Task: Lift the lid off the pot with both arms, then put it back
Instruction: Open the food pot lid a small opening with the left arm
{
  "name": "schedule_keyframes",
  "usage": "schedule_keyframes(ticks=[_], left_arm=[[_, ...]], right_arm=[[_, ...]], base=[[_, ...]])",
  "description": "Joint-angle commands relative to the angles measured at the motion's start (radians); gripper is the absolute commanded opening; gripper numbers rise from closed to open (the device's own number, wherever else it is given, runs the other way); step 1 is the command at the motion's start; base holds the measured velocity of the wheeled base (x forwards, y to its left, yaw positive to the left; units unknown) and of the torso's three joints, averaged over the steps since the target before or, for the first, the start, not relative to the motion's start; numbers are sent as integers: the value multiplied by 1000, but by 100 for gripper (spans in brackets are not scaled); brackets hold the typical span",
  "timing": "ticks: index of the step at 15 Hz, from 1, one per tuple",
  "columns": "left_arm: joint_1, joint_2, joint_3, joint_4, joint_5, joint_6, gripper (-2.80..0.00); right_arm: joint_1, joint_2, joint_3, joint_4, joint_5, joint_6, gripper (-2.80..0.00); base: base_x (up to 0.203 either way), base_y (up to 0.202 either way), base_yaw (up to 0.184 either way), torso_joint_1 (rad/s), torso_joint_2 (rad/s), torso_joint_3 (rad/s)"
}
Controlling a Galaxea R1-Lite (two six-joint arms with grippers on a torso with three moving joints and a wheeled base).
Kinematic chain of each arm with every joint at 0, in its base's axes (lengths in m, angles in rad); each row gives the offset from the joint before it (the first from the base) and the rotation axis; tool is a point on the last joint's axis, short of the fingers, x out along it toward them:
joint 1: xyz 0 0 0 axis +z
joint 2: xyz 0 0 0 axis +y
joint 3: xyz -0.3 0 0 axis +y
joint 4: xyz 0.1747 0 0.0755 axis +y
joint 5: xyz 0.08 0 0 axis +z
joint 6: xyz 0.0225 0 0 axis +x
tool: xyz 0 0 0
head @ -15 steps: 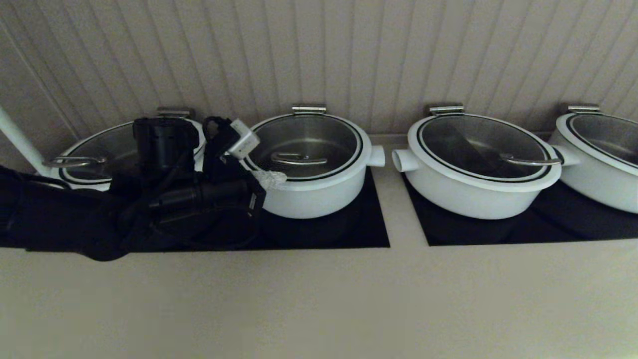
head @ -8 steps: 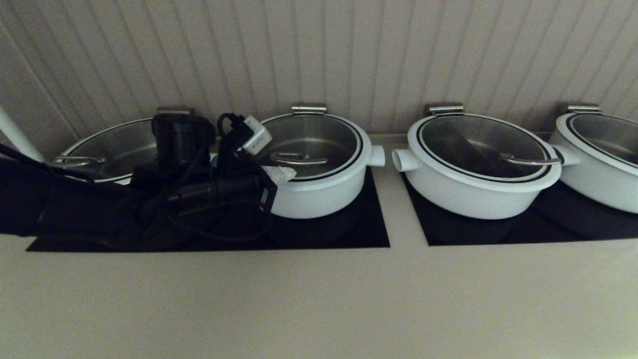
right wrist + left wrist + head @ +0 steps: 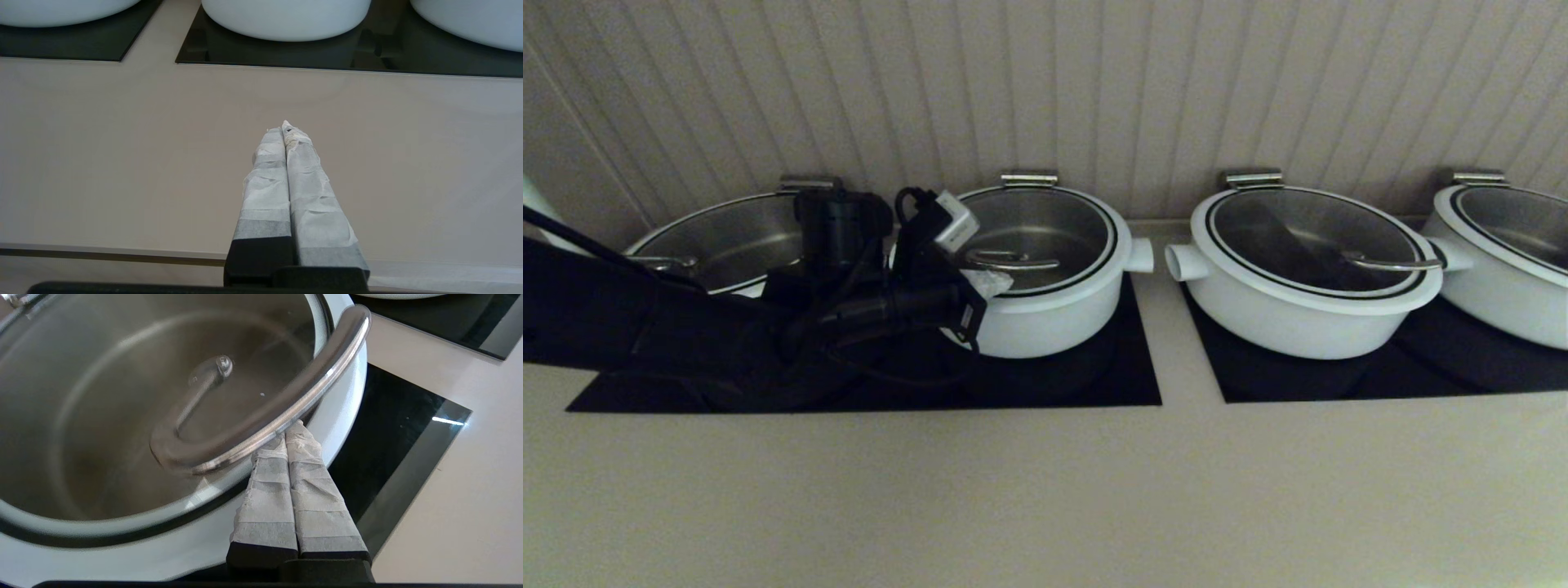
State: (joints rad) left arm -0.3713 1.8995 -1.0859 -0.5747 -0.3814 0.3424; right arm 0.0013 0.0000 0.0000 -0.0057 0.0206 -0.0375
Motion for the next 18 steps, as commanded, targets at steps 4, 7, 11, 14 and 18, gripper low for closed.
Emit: schedule_keyframes(ticks=[4,7,11,14,18], left_arm=[[3,24,-22,-38,28,4,-280],[3,27,-22,-60,34,4,-280],[3,26,-54,-60,49,4,-280],[3,24,-92,-52,49,4,-280],[3,13,-113,-50,49,4,-280]], right_arm=[[0,2,0,0,1,-1,-280],[0,2,0,0,1,-1,-280],[0,2,0,0,1,-1,-280],[0,2,0,0,1,-1,-280],[0,2,0,0,1,-1,-280]], base=[[0,0,0,0,0,0],[0,0,0,0,0,0],[0,0,0,0,0,0],[0,0,0,0,0,0],[0,0,0,0,0,0]])
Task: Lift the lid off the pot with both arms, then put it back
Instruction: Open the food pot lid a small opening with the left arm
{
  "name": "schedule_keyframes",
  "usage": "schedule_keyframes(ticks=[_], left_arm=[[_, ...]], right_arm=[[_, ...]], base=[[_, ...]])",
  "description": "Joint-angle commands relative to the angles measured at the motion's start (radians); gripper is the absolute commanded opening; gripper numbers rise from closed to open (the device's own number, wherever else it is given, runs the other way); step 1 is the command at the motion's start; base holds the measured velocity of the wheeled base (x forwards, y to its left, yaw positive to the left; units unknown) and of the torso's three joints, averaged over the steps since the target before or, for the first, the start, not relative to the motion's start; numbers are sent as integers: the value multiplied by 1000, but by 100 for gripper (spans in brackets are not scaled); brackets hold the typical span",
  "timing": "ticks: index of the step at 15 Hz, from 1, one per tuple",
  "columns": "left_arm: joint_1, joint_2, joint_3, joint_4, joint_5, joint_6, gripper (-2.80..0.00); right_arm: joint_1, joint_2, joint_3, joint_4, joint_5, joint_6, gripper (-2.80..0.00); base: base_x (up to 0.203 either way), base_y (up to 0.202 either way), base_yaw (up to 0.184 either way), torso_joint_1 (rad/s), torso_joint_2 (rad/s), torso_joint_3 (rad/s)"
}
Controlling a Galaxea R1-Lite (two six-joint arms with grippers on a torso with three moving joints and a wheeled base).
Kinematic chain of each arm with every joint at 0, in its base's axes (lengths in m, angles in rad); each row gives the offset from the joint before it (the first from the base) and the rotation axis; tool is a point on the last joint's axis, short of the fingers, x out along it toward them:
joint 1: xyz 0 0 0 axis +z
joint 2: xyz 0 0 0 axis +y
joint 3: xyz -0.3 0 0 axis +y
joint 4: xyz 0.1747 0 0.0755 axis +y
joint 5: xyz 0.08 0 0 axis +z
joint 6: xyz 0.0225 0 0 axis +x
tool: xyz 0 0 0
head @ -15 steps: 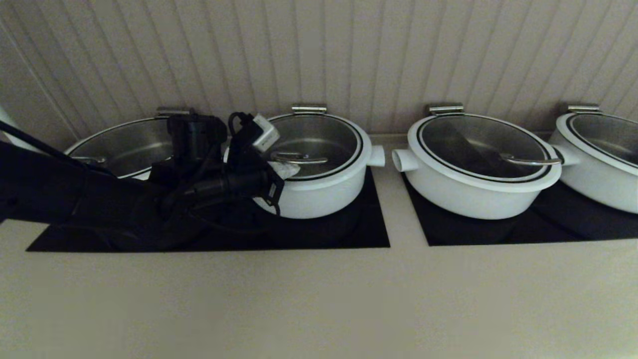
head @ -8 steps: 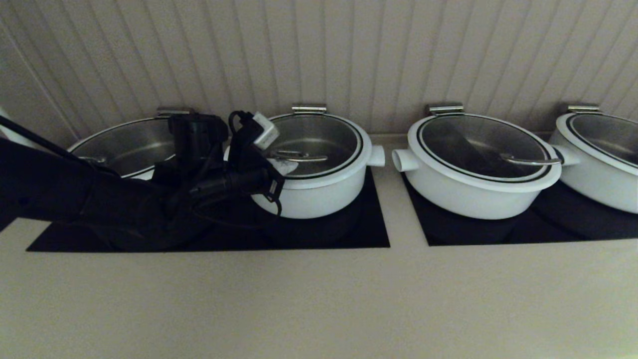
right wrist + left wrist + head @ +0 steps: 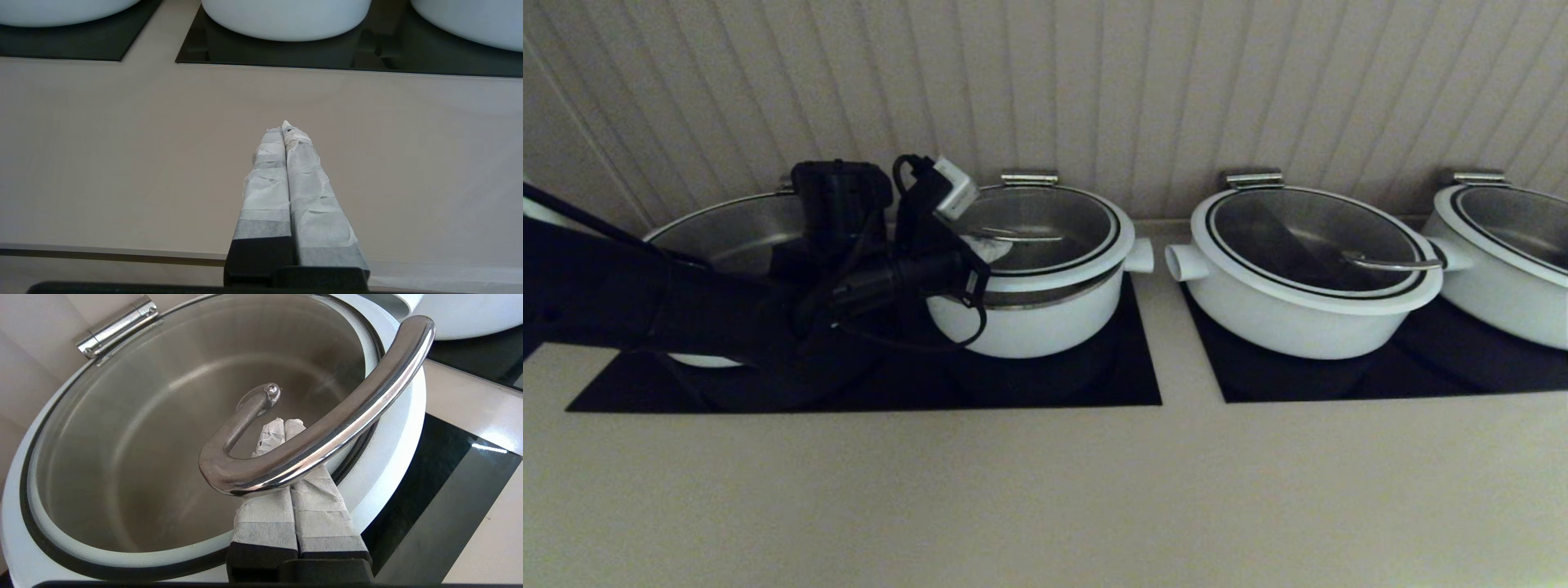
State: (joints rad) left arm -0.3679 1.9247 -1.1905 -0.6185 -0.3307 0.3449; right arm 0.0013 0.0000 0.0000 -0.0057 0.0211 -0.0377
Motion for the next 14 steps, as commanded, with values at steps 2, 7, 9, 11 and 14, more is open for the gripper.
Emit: schedule_keyframes(ticks=[2,7,9,11,14], left_arm=[[0,-8,-36,-3,-2,2,-280],[0,11,-98,-1,-3,2,-280],[0,11,-101,-1,-2,2,-280],[0,12,-101,-1,-3,2,-280],[-1,17,-111,-4,-2,2,-280]], right_arm=[[0,2,0,0,0,-1,-280],[0,2,0,0,0,-1,-280],[0,2,0,0,0,-2,-280],[0,2,0,0,3,-10,-280],[0,2,0,0,2,-2,-280]], base=[[0,0,0,0,0,0],[0,0,0,0,0,0],[0,0,0,0,0,0],[0,0,0,0,0,0],[0,0,0,0,0,0]])
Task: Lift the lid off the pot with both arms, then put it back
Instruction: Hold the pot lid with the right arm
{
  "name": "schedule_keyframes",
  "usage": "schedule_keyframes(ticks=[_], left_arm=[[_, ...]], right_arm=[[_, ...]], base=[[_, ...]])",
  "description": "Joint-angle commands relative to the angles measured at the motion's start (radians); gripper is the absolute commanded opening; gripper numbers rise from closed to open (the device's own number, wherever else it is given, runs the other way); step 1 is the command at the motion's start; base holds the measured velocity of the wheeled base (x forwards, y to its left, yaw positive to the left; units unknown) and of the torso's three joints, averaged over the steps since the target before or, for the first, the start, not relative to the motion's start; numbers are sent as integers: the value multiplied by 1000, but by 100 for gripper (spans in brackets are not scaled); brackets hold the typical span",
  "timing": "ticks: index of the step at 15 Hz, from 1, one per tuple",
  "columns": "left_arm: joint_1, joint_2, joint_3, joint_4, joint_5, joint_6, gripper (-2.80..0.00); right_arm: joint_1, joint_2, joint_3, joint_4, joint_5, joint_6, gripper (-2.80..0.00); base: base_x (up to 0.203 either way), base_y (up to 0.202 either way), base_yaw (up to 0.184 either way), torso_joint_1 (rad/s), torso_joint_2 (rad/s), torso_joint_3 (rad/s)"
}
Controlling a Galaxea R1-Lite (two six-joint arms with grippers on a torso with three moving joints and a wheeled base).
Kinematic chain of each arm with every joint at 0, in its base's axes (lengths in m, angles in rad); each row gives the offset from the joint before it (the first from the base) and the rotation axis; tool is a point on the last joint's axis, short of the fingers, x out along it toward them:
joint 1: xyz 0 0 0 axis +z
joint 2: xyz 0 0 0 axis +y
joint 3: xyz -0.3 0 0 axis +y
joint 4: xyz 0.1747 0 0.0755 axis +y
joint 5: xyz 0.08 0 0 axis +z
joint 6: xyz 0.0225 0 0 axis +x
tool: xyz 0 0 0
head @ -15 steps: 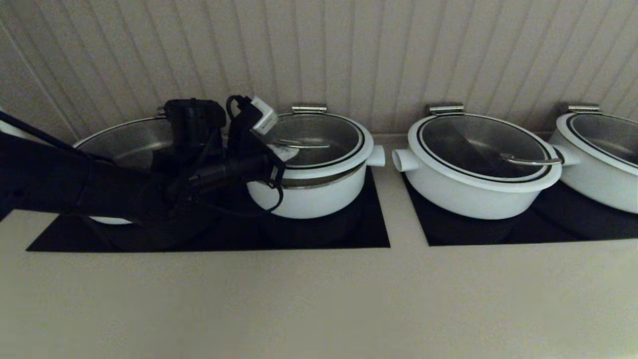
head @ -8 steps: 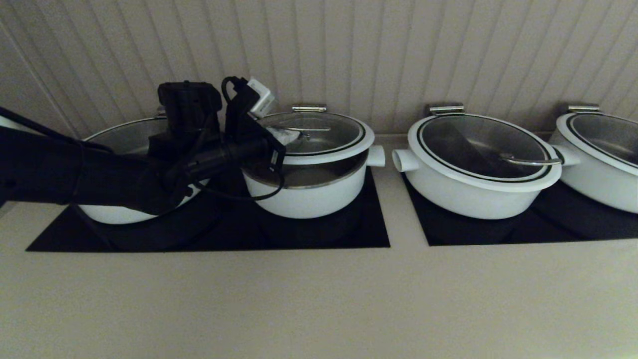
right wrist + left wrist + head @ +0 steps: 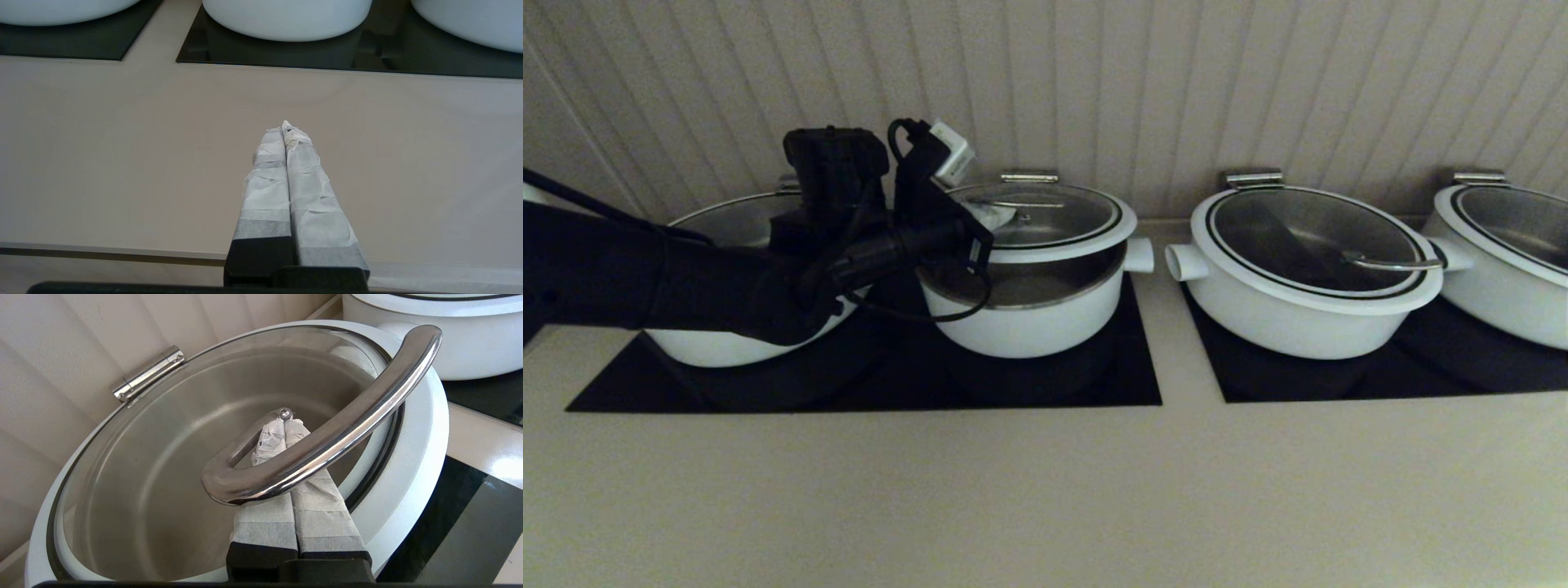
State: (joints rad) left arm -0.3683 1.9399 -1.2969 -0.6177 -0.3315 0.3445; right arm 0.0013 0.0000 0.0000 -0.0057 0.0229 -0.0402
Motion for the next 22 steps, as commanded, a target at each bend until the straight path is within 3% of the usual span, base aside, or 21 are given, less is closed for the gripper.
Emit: schedule_keyframes(ticks=[1,9,15,18,22], left_arm=[[-1,4,-9,-5,-1,2,-280],[-1,5,-21,-5,-2,2,-280],[-1,2,-19,-8,-3,-1,-280],[-1,-1,-21,-8,-3,-1,-280],[0,1,-21,-8,-3,-1,-280]], right_arm=[[0,2,0,0,0,0,-280],[0,2,-1,4,8,-19,-280],[3,171,-182,122,59,1,-280],[29,380,-227,25,63,1,-280],[42,713,-246,-221,92,-35,-280]], base=[[0,0,0,0,0,0],[0,0,0,0,0,0],[0,0,0,0,0,0],[0,0,0,0,0,0],[0,0,0,0,0,0]])
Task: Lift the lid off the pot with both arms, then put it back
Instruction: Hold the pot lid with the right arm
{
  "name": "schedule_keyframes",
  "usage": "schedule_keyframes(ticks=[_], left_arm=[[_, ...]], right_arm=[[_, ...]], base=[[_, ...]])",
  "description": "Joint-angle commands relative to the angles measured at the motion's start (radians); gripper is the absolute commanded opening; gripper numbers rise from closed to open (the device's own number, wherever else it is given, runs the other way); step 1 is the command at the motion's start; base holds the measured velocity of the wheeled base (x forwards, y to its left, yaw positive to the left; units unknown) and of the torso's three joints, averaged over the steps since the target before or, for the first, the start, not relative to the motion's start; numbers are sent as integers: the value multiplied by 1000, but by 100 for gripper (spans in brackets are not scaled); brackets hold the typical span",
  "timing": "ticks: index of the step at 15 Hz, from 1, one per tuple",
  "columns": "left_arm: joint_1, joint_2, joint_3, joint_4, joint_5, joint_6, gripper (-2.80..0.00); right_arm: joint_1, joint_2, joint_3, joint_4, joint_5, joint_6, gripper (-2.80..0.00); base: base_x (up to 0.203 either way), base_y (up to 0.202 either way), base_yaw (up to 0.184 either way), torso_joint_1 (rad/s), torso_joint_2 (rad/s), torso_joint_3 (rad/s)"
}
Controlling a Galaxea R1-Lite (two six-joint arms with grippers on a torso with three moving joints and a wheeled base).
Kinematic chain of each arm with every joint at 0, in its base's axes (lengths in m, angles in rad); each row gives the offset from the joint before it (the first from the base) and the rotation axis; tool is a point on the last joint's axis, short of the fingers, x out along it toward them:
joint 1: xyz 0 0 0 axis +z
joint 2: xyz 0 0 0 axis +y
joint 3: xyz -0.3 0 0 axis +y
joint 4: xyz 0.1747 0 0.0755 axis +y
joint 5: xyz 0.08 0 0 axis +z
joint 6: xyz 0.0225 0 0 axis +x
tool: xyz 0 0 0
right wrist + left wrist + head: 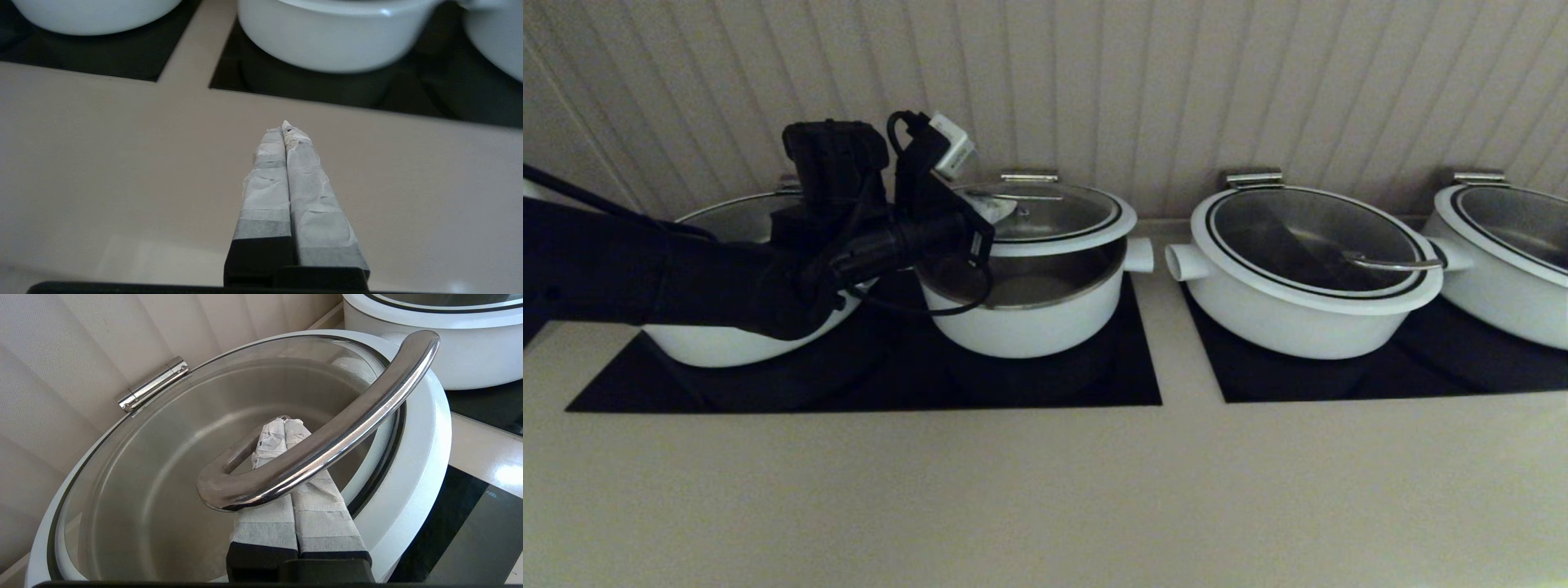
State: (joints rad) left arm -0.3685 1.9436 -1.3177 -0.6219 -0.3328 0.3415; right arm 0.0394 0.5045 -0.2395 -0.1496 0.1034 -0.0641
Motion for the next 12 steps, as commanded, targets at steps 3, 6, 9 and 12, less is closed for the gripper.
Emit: schedule_keyframes(ticks=[3,6,9,12], left_arm=[[0,-2,0,-5,-2,2,-280],[-1,-2,0,-5,-2,2,-280],[-1,-3,2,-5,-2,2,-280],[-1,-2,2,-5,-2,2,-280]], right_arm=[[8,424,-10,-243,122,-92,-280],[10,591,-10,-330,292,-234,-280],[55,756,-16,-433,349,-321,-280],[133,872,-102,-472,360,-339,-280]], base=[[0,0,0,0,0,0],[0,0,0,0,0,0],[0,0,0,0,0,0],[0,0,0,0,0,0]])
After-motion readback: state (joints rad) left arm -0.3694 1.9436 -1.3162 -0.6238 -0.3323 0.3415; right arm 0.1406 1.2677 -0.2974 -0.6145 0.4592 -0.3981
